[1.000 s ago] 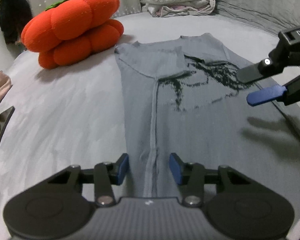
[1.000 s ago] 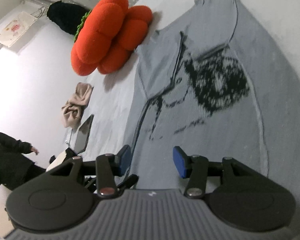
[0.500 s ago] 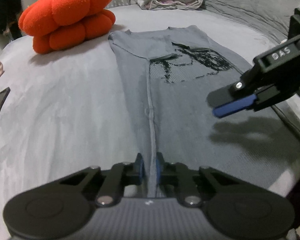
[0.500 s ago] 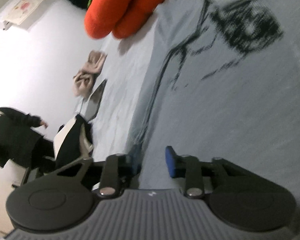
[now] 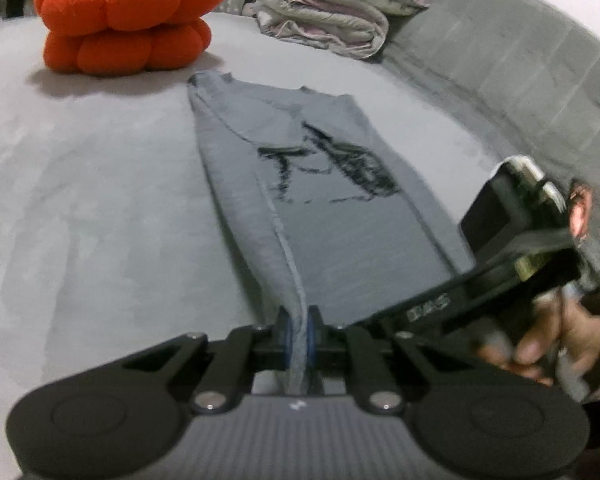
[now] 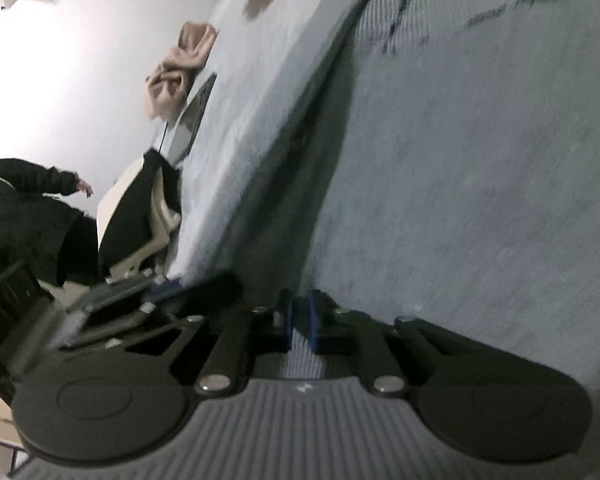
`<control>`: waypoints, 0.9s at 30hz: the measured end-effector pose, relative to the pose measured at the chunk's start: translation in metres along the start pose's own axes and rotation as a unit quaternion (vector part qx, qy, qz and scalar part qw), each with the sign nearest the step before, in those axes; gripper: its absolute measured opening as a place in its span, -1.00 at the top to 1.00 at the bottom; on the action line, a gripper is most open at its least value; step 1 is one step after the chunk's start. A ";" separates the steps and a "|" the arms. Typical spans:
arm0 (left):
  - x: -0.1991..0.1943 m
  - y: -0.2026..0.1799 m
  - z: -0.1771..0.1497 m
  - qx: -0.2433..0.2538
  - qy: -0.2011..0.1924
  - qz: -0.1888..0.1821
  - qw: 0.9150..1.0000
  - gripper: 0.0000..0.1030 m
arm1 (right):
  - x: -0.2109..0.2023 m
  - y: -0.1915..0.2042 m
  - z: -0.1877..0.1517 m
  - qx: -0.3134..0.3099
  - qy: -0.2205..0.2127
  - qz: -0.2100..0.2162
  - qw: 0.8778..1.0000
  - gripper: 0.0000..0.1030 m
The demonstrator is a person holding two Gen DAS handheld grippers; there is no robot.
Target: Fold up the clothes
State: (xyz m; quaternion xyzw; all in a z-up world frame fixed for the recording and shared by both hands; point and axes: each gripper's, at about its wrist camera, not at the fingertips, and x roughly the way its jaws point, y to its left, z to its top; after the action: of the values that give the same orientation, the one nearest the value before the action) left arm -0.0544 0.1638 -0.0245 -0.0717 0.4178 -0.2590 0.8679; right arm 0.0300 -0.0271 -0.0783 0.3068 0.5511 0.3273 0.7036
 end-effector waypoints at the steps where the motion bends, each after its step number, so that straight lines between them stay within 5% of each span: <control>1: 0.002 -0.001 0.000 -0.002 0.001 -0.007 1.000 0.86 | 0.001 -0.001 -0.001 0.002 0.002 0.002 1.000 0.90; 5: 0.012 -0.007 0.000 -0.002 0.012 -0.028 1.000 0.85 | -0.015 -0.011 0.007 0.047 -0.014 0.026 0.998 0.60; 13: 0.034 -0.027 -0.009 0.022 0.072 -0.126 0.989 0.80 | -0.052 -0.043 0.024 0.135 -0.075 0.083 0.985 0.51; 15: 0.034 -0.034 -0.011 0.034 0.079 -0.152 0.985 0.80 | -0.055 -0.048 0.025 0.147 -0.081 0.091 0.982 0.26; 19: 0.024 -0.039 -0.012 0.054 0.061 -0.138 0.987 0.71 | -0.057 -0.047 0.025 0.145 -0.076 0.086 0.983 0.23; 27: 0.025 -0.005 0.000 -0.009 0.011 -0.057 0.998 0.70 | -0.057 -0.051 0.034 0.148 -0.099 0.075 0.981 0.23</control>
State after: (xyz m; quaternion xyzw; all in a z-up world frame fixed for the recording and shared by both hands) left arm -0.0435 0.1467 -0.0393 -0.1004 0.4247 -0.3053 0.8464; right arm 0.0592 -0.1060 -0.0793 0.4785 0.4962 0.2619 0.6754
